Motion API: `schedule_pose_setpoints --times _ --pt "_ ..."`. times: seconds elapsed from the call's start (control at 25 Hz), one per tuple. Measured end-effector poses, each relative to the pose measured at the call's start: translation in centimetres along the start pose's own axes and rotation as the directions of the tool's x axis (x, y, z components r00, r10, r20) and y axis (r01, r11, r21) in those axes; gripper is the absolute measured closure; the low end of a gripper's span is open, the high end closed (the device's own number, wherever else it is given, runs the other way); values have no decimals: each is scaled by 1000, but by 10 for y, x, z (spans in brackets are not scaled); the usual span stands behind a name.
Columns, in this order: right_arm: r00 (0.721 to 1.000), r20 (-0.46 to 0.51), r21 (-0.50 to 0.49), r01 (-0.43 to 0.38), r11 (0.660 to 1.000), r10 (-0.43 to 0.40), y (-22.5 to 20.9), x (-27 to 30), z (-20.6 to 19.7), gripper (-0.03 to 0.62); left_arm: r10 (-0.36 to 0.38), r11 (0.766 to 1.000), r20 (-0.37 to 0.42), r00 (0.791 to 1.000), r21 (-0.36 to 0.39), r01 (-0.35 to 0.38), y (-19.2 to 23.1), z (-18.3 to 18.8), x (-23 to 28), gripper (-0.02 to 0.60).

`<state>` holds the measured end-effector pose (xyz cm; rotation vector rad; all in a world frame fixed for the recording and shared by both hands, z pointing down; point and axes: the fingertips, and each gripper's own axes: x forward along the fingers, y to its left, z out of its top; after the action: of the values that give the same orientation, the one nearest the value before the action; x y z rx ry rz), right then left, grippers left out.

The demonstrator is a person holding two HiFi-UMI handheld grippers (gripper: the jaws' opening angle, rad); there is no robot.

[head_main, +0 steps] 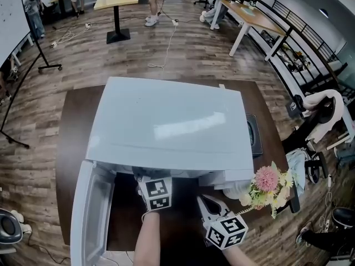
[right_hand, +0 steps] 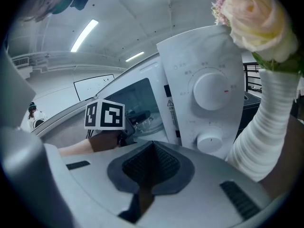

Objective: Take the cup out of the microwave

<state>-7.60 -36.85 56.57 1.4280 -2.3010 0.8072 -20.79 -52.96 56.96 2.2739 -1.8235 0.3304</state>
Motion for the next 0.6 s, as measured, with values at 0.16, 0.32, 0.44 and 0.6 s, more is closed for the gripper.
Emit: schedule_pose_setpoints --times 0.16,0.32,0.44,0.6 --pt "1000 0 -1 5 1000 -5 -2 -3 -2 602 -4 1000 16 1000 -8 4 0 3 -3 215" --pt "1000 2 2 10 1000 -10 -4 -7 -4 602 -10 1000 16 1000 -3 10 0 4 -6 215" --pt "1000 5 3 9 1000 -9 -3 -10 -6 602 -8 1000 18 1000 -7 8 1 4 -11 215" --pt "1000 13 3 6 1000 -6 -3 -17 -8 602 -6 1000 23 1000 -18 6 -2 7 -20 215"
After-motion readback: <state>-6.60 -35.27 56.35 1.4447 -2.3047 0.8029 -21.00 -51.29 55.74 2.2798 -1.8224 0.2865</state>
